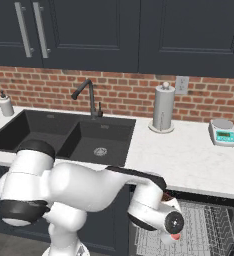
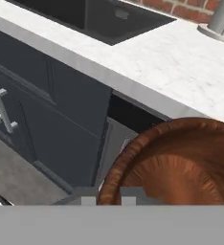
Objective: Pick up the cup and bowl from the counter, place them in the dishwasher, and close the dishwasher door.
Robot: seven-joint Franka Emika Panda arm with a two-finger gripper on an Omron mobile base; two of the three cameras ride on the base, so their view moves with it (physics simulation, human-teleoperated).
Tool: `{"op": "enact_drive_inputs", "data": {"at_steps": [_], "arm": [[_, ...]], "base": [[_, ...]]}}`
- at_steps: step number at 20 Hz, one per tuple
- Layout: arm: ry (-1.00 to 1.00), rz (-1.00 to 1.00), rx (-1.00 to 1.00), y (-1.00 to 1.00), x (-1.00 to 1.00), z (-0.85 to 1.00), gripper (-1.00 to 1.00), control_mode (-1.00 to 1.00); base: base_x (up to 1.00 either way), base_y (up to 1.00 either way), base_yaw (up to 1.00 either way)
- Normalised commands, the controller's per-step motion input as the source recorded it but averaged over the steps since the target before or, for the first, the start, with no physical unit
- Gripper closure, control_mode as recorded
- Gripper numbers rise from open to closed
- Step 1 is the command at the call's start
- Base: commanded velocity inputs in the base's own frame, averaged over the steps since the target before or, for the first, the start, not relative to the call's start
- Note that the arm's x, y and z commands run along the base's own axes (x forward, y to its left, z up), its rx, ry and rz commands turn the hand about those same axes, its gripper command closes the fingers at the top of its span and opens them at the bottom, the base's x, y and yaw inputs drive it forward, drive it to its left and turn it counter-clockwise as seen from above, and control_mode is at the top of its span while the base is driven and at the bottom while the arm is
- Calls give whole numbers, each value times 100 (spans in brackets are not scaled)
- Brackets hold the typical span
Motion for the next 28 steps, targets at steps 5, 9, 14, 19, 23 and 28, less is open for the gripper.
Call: {"op": "enact_drive_inputs", "data": {"at_steps": [5, 9, 14, 19, 23, 28], "arm": [[3, 48, 1, -47, -29, -30, 100, -100], [0, 51, 0, -83, 0, -54, 100, -100], [-8, 44, 4, -100, -18, -42, 100, -100], [-3, 21, 1, -64, -11, -37, 100, -100], [2, 1, -1, -21, 41, -51, 100, -100], [0, -1, 0, -23, 25, -56, 100, -100]], "base": [[0, 0, 0], [0, 0, 0], [0, 0, 0], [0, 0, 0], [0, 0, 0], [0, 0, 0]]}}
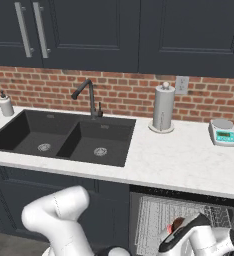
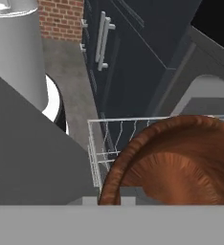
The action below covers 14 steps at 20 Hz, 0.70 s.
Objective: Pick up the cup and bowl from the counter, place them in the dishwasher, and close the dishwasher door.
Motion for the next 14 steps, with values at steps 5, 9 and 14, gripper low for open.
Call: {"op": "enact_drive_inputs", "data": {"at_steps": [5, 9, 14], "arm": [[1, -3, 0, -22, 21, -52, 100, -100], [0, -4, 0, -9, 6, -39, 100, -100], [6, -1, 6, 0, 34, -58, 100, -100]], "base": [[0, 0, 0], [0, 0, 0], [0, 0, 0]]}}
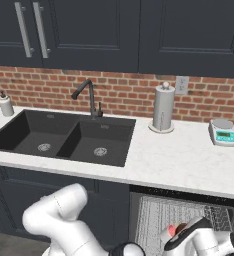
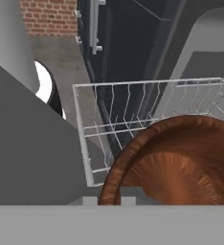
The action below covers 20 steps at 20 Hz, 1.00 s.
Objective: Pick up the cup and bowl from the counter, place them in the dishwasher, and close the dishwasher door.
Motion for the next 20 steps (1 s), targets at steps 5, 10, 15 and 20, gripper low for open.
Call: {"op": "enact_drive_inputs", "data": {"at_steps": [5, 10, 15, 20], "arm": [[14, 0, 12, 0, 59, -66, 100, -100], [21, 0, 12, 0, 65, -62, 100, -100], [4, 3, 14, -37, 29, -26, 100, -100], [-17, 10, 28, -50, 1, 0, 100, -100]], "base": [[0, 0, 0], [0, 0, 0], [0, 0, 0], [0, 0, 0]]}}
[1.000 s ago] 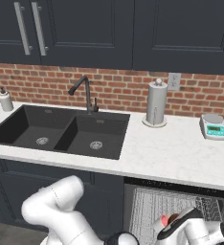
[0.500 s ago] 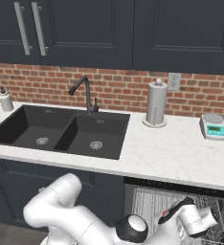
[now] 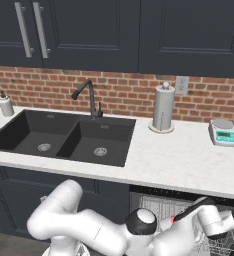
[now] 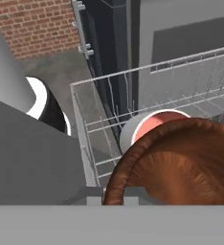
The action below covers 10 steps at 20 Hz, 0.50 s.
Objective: Pick up the cup and bowl from the counter, place them in the dishwasher, and close the dishwasher door.
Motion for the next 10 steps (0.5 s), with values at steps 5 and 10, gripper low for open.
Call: {"op": "enact_drive_inputs", "data": {"at_steps": [5, 10], "arm": [[-8, 10, 33, -14, 45, -35, 100, -100], [-1, 7, 26, -1, 64, -63, 100, -100]], "base": [[0, 0, 0], [0, 0, 0]]}}
